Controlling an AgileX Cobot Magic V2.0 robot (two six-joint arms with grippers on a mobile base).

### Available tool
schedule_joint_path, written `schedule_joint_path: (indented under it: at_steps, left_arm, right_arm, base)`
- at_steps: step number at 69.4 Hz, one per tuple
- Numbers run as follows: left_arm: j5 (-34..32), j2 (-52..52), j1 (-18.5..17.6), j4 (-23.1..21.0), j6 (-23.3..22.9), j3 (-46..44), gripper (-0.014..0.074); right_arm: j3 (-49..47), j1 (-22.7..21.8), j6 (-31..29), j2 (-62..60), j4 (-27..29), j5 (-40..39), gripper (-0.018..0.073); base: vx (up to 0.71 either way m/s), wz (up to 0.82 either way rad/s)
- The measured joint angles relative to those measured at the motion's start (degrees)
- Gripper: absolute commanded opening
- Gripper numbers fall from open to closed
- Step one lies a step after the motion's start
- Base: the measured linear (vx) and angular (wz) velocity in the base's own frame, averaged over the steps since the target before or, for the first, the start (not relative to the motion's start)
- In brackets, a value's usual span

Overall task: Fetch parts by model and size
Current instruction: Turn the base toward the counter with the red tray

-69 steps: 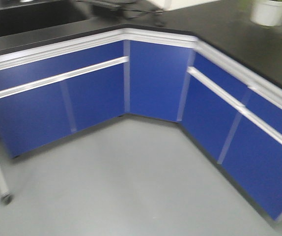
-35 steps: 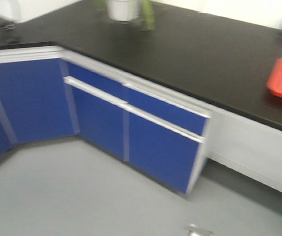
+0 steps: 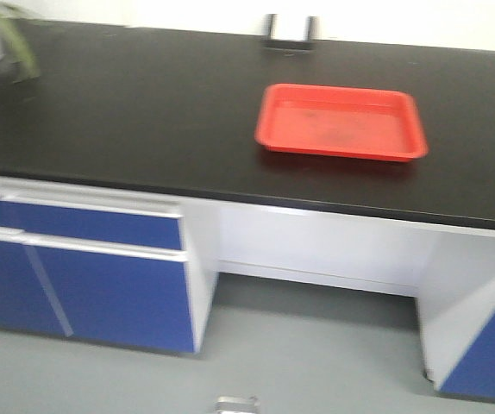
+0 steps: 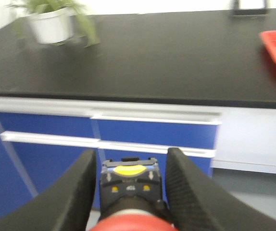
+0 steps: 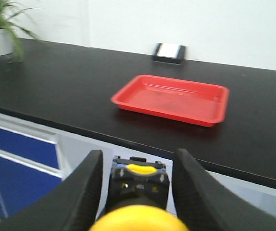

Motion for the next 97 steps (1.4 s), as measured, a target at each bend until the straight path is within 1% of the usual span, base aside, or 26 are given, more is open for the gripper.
schedule_joint_path:
  at_steps: [18, 33, 97]
  left_arm:
    - [0.00, 0.00, 0.00, 0.00, 0.00, 0.00, -0.0006]
    - [0.00, 0.00, 0.00, 0.00, 0.00, 0.00, -0.0006]
    - [0.00, 0.00, 0.00, 0.00, 0.00, 0.00, -0.0006]
  right_arm:
    - [0.00, 0.00, 0.00, 0.00, 0.00, 0.00, -0.0005]
    - [0.00, 0.00, 0.00, 0.00, 0.00, 0.00, -0.0005]
    - [0.00, 0.00, 0.00, 0.00, 0.00, 0.00, -0.0005]
  base:
    - [0.14, -0.46]
    - [0.17, -0.22]
    - [0.22, 0.00]
